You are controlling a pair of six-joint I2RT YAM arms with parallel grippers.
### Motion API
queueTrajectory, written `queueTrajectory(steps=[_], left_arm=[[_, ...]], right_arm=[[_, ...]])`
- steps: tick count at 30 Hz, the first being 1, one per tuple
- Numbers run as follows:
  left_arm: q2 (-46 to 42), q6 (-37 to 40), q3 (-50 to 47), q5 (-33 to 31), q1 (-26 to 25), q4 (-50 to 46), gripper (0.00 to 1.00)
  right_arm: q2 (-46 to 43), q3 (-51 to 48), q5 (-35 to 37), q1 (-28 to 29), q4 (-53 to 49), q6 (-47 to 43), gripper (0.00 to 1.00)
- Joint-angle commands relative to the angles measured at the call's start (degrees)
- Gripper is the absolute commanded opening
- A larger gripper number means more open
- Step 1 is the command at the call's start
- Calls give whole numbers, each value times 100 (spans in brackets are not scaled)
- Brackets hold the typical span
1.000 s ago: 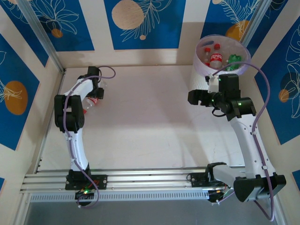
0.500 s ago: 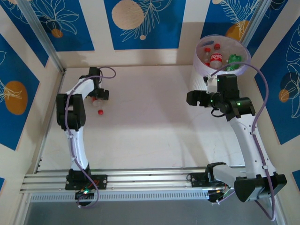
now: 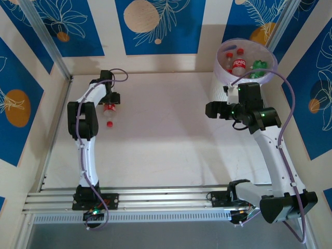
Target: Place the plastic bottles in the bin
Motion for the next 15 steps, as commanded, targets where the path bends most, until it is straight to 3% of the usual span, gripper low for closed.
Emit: queueTrajectory(steps=[1,8,15], left_arm=[[-155,-219,-182,-4,91,133,57],[-877,-456,-654,384,84,360,49],[-2170,-1614,-1974,2198,83,1505,43]], right_arm=[[-38,70,7,40,-113,66,88],[-18,68,-264,74,-14,140,88],[25,17,-900,228,207,340,87]])
